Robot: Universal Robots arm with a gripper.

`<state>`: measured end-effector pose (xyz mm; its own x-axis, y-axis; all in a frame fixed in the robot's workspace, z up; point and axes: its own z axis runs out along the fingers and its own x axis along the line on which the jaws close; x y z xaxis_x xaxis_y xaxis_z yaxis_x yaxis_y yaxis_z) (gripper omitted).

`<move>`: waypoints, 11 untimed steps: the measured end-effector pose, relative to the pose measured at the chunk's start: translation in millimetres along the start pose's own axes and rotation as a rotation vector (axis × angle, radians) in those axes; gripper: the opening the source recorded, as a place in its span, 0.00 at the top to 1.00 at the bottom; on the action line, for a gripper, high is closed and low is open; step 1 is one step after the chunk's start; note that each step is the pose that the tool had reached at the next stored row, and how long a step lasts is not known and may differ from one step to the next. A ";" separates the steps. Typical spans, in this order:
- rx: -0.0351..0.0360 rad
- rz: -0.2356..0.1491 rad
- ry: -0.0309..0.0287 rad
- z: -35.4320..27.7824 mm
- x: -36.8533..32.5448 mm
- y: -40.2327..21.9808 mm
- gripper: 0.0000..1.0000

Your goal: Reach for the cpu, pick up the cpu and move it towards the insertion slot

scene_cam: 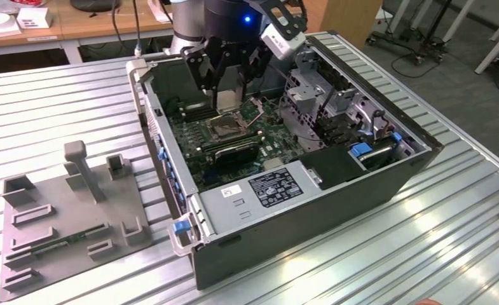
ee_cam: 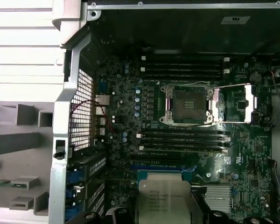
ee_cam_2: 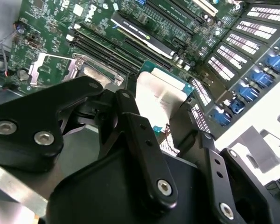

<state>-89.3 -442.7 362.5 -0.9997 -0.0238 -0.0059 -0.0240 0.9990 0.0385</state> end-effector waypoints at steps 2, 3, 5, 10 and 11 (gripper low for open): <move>0.0000 0.000 0.0000 0.0 -1.5 0.0 0.47; 0.0000 0.000 0.0001 0.0 -2.1 0.0 0.47; 0.0000 0.000 0.0000 0.0 -2.4 0.0 0.47; 0.0000 0.000 0.0000 0.0 -2.5 0.0 0.47; 0.0000 0.000 0.0000 0.0 -2.5 0.0 0.47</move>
<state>-86.8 -442.6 362.5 -0.9997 -0.0237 -0.0059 -0.0239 0.9990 0.0385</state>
